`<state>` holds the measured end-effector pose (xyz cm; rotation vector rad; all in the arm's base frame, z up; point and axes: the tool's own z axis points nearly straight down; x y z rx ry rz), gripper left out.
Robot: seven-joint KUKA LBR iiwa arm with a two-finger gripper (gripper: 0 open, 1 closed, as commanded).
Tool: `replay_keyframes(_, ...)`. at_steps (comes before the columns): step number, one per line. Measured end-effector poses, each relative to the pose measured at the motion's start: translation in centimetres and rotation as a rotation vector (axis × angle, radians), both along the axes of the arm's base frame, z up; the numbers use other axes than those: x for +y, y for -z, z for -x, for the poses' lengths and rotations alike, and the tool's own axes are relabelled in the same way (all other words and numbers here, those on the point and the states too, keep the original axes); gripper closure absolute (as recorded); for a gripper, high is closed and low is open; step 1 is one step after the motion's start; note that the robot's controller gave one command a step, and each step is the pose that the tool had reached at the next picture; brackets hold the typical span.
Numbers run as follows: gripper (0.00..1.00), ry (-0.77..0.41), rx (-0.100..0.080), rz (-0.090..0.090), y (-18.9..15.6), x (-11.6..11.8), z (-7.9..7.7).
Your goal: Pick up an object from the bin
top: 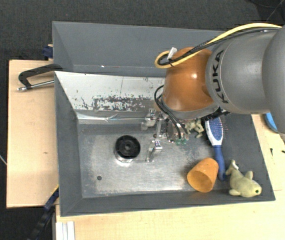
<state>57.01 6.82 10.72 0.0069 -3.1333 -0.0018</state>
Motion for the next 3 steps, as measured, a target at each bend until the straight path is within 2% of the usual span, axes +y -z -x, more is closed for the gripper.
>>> replay_keyframes(1,0.00,0.171,-0.016,0.000,3.4,5.0,2.8)
replay_keyframes(2,1.00,0.172,-0.023,-0.002,3.2,5.0,2.6)
replay_keyframes(3,1.00,0.170,-0.021,-0.003,-9.8,3.8,3.4)
